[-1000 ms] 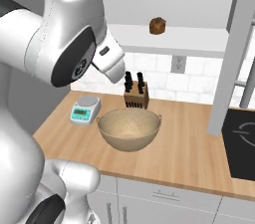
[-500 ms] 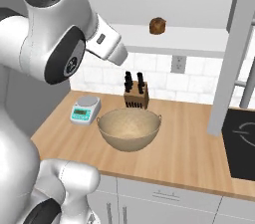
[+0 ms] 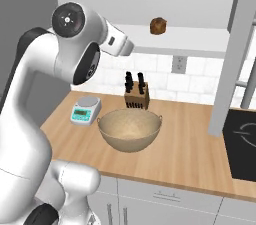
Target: Open the cabinet, pick up the bread from the cabinet and place it in the basket. Then move the basket to the dining counter.
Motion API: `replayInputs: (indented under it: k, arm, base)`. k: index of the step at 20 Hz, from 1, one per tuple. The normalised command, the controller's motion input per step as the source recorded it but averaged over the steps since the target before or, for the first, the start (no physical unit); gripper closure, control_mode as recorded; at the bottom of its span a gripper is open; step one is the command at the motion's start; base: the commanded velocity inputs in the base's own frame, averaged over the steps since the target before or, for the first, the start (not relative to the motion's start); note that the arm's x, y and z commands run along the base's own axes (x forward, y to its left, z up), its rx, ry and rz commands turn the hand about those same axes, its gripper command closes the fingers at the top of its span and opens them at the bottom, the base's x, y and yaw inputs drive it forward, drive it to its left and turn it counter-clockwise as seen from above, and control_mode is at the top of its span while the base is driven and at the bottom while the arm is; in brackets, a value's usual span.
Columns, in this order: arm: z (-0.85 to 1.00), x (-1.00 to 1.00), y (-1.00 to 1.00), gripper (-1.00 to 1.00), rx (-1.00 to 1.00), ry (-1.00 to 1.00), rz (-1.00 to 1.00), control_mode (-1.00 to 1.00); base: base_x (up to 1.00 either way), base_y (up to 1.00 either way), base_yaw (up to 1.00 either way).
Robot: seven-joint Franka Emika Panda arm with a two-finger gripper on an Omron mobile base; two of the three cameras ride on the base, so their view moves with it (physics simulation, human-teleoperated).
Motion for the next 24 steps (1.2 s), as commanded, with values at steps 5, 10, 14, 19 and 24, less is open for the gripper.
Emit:
replayInputs:
  k: [5, 10, 14, 19, 24]
  arm:
    - [0.08, 0.71, 0.02, -1.0, -0.19, 0.0, 0.0, -1.0]
    - [-0.01, 0.84, 0.0, -1.0, -0.12, -0.01, 0.0, -1.0]
    - [0.0, 0.77, -0.18, -1.0, -0.05, 0.1, 0.0, -1.0]
    - [-0.01, 0.44, -0.46, -1.0, -0.03, 0.07, 0.0, -1.0]
    - [-0.14, 0.14, -0.28, -1.0, 0.0, 0.01, 0.0, -1.0]
  base:
    - [0.0, 0.0, 0.0]
    - [0.0, 0.0, 0.0]
    - [0.0, 0.0, 0.0]
    - [0.0, 0.0, 0.0]
    - [0.0, 0.0, 0.0]
